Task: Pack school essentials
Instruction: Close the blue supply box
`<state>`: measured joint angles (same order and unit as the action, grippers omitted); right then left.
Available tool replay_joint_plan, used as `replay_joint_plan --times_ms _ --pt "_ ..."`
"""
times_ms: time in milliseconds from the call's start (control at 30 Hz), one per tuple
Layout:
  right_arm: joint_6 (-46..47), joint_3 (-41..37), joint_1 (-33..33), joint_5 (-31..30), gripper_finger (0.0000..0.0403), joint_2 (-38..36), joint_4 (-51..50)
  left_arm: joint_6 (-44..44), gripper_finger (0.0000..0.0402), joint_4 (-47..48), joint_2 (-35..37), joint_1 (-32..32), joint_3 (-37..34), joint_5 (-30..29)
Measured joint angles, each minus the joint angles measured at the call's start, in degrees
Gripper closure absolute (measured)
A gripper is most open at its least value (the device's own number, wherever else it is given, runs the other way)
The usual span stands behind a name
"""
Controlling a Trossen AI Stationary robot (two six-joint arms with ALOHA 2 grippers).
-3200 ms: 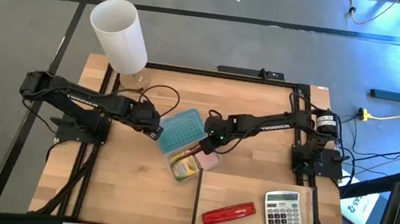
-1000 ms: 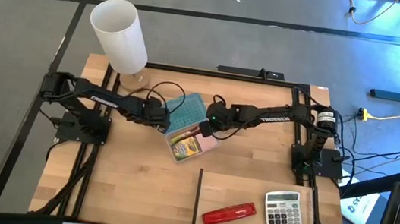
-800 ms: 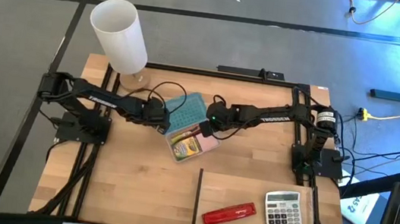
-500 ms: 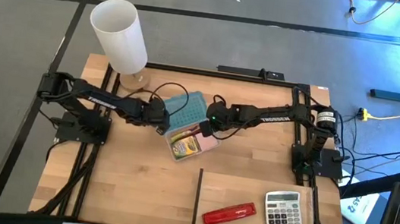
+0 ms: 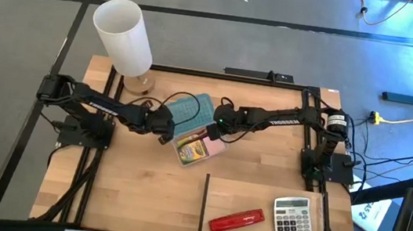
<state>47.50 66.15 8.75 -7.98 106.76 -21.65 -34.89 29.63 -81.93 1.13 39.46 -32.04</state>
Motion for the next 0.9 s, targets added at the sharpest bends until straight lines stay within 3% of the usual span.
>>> replay_joint_plan --times_ms 167,500,900 --pt "0.01 0.00 0.00 -0.14 0.0383 -0.02 -0.46 5.83 0.0325 -0.26 1.56 -1.19 0.00 -3.23" --pt "0.02 0.00 0.00 -0.06 0.0383 -0.02 -0.94 14.14 0.0325 -0.99 3.98 -1.75 0.00 -3.23" --pt "0.13 0.00 0.02 0.17 0.0383 -0.02 -2.59 19.99 0.0324 -2.42 4.11 -6.82 0.00 -3.57"
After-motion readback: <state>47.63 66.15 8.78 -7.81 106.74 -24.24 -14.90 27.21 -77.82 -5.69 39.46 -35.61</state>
